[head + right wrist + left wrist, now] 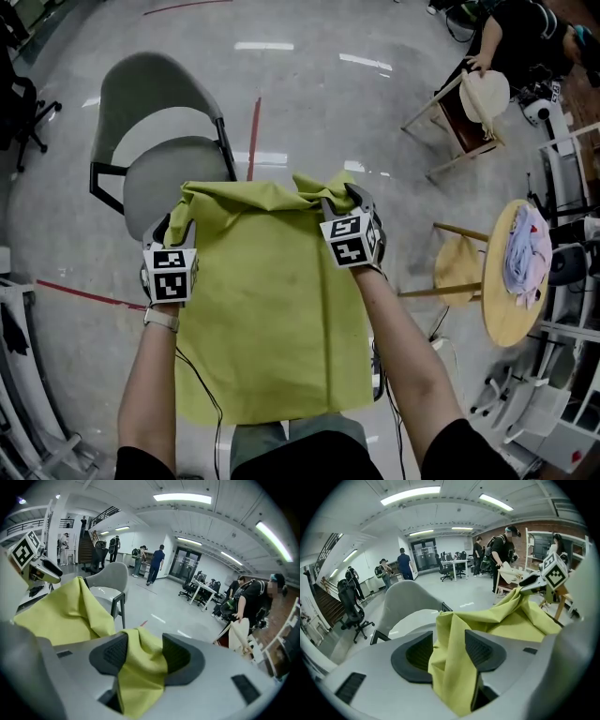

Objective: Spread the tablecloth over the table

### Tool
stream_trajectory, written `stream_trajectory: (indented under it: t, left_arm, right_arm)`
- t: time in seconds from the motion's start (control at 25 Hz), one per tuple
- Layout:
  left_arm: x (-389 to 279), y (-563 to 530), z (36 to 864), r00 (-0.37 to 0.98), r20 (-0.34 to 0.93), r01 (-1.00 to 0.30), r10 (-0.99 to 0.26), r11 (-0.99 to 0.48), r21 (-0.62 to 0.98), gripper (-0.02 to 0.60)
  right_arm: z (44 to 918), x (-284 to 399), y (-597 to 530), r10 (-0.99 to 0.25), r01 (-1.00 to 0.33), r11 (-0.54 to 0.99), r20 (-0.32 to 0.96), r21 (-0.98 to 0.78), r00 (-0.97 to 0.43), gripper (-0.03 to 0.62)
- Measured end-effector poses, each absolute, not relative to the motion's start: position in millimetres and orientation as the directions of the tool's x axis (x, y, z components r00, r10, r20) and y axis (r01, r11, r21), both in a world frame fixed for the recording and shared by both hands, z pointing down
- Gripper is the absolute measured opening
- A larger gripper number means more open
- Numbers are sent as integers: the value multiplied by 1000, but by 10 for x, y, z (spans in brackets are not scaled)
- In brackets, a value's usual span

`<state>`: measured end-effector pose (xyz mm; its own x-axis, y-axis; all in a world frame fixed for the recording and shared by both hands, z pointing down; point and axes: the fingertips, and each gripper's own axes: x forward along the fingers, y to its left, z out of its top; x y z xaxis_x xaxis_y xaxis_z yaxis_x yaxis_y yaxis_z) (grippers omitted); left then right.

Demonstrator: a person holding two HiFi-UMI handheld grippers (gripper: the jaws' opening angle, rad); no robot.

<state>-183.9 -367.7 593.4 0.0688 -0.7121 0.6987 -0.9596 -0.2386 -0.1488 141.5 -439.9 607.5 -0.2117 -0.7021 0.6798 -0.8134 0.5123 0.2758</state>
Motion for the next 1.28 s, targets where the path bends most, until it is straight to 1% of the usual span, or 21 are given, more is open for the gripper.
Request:
stream_trajectory:
  t: [0.12,0.24,0.56,0.88,1.28]
  left_arm:
    - [-1800,-3590,5921,86,700,-959,-709,-250,-135,246]
    - [-1757,-3480,5853,98,695,-956,-712,-261,-133,270]
    - [-1802,-3028,5596,127,679,-957,-723,-270,-108,331]
    - [-1989,-2346,5344,137,676,-957,-724,-273,-98,337]
    - [-2097,-1226,5457,174,708,-959,-685,-282,-38,337]
  right_arm:
    - [6026,1446,-4357,-717,-817,499,667,288,-202,261]
    - [5916,1486,-4319,-733,-827,481,651,291,-197,284]
    - [5394,1454,-4075,-783,-847,442,588,297,-203,285]
    - [5101,1320,-3439,-782,-855,439,586,277,-211,285]
    - [5028,1129,-2264,-741,-867,448,632,217,-225,285]
